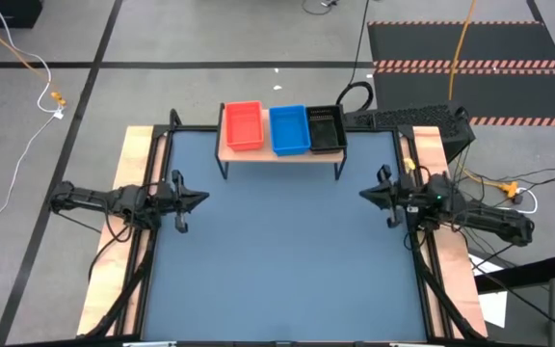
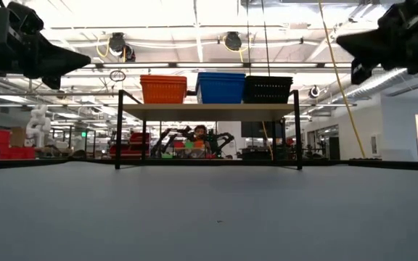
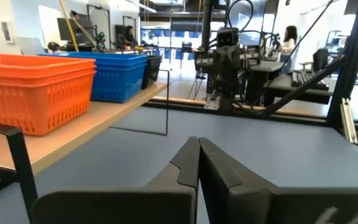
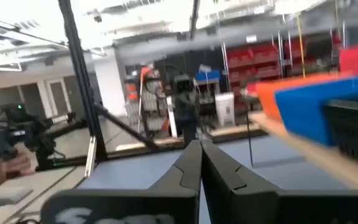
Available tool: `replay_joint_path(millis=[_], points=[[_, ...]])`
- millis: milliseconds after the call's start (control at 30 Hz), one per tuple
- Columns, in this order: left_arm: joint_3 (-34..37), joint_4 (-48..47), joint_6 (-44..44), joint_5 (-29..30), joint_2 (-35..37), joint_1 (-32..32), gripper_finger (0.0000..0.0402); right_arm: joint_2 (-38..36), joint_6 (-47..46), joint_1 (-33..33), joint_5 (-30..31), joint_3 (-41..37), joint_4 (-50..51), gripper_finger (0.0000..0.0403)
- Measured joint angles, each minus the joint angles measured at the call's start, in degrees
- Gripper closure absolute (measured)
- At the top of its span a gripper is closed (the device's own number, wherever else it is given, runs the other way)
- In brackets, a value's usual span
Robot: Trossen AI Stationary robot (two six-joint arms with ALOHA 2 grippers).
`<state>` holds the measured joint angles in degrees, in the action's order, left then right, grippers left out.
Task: Stack baskets on shelf by color
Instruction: Return to Home Position
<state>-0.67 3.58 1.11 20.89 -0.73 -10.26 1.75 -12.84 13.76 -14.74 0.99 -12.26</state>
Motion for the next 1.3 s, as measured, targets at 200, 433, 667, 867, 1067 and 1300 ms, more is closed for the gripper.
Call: replay_joint_path(millis=[200, 433, 667, 867, 1067, 1300], points=[[0.0, 0.09, -0.75, 0.19, -0.23, 0.0, 0.0369, 0.05, 0.64, -0.11, -4.32, -0.09, 1.24, 0.0403], [0.02, 0.38, -0.84, 0.21, -0.44, 0.0, 0.036, 0.23, 6.18, -0.11, -6.25, -0.13, 1.83, 0.0403], [0.04, 0.41, -0.84, 0.21, -0.44, 0.0, 0.036, 0.25, 16.54, -0.11, -6.32, -0.13, 0.07, 0.0403], [0.04, 0.43, -0.86, 0.2, -0.44, 0.0, 0.036, 0.25, 16.61, -0.11, -6.34, -0.15, 0.07, 0.0403], [0.04, 0.45, -0.86, 0.19, -0.44, 0.0, 0.036, 0.25, 16.61, -0.11, -6.34, -0.15, 0.07, 0.0403], [0.04, 0.47, -0.86, 0.19, -0.44, 0.0, 0.036, 0.25, 16.58, -0.11, -6.34, -0.19, 0.09, 0.0403]])
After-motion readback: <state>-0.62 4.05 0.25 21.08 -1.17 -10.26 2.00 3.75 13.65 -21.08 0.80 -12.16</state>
